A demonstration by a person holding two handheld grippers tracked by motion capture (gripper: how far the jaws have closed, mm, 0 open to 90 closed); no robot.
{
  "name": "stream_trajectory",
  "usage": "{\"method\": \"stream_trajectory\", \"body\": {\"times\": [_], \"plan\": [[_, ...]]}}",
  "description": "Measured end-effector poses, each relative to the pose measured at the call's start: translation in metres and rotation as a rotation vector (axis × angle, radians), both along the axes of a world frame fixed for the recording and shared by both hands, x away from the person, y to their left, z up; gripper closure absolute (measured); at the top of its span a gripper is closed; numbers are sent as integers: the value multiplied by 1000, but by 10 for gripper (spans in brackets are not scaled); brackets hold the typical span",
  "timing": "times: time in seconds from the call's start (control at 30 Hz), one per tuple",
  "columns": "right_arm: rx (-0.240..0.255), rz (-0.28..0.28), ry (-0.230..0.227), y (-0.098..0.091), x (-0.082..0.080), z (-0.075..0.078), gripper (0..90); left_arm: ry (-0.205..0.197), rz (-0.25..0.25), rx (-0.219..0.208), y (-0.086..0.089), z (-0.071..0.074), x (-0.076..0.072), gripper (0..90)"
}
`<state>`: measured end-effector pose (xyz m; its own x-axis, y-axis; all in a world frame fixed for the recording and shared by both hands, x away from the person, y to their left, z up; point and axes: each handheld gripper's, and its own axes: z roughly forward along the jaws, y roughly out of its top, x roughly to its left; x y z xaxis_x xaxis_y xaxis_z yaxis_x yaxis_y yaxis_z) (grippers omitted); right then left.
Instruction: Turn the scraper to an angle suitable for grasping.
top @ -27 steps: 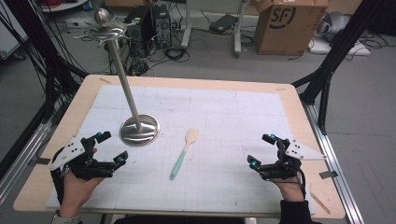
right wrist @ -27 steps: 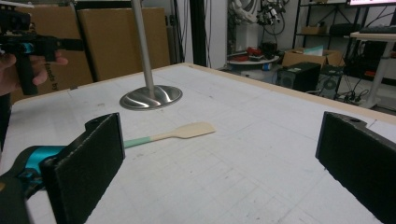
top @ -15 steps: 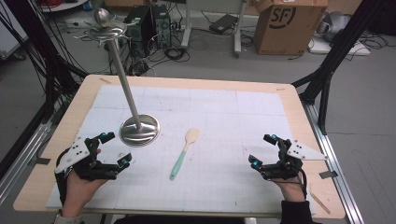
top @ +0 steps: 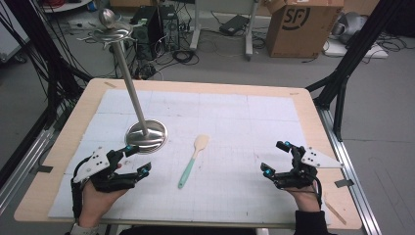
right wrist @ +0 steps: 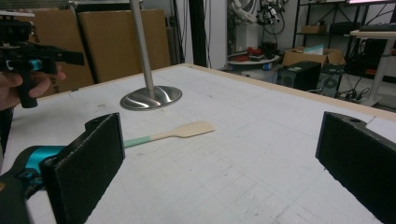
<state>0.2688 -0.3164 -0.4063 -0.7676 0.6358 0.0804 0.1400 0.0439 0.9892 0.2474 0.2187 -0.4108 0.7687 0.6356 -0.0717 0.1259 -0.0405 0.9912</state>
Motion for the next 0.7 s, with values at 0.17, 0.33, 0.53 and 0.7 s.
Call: {"method": "stream_trajectory", "body": {"times": [0.17,0.33,0.53,0.7], "plan": [[6,3,-2,0,0,0,3,40,21,48,-5,-2,-1,699],[2,10,2,2,1,-1,3,68,43,91,-14,-2,2,894],[-14,22,9,4,2,-2,3,126,22,95,-28,-2,11,898],[-15,38,13,6,2,-3,3,192,36,85,-42,-9,28,898]]}}
